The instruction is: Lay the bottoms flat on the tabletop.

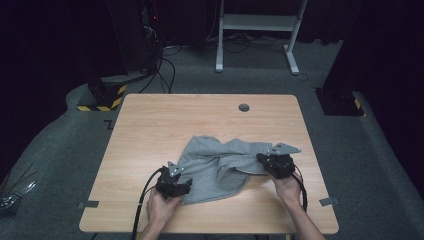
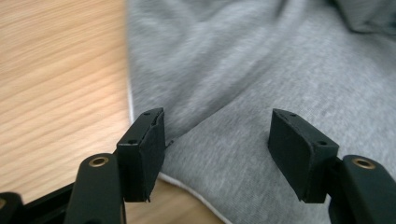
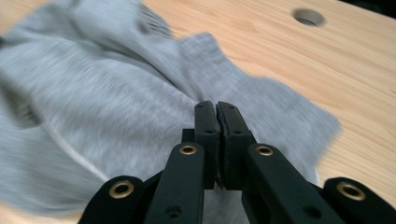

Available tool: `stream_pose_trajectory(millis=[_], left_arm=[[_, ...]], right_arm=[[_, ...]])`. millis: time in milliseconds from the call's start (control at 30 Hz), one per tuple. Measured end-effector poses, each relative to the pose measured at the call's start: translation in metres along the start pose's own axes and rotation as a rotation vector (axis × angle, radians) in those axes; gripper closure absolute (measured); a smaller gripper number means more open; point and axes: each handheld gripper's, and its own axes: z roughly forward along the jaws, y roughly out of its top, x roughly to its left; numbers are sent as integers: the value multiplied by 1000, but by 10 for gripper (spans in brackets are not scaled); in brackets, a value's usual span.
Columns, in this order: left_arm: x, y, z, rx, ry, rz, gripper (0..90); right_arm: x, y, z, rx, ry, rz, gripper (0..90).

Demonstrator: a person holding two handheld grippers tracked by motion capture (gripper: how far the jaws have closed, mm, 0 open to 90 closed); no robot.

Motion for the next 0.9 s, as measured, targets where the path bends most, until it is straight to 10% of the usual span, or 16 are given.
stream_pose_trajectory(millis=[267, 500, 700, 900], left_arm=[[5, 6, 1, 11, 12, -30, 361], [-15, 6, -3, -25, -48, 12, 338], [-27, 7, 4, -7, -66, 48, 335], [-25, 6, 9, -25, -44, 39, 341]], right_arm=[[-9, -23, 13, 73, -32, 73, 786], [30, -11, 1, -27, 98, 28, 602], [63, -6, 19, 14, 147, -56, 490], [65, -12, 40, 121, 130, -60, 661]])
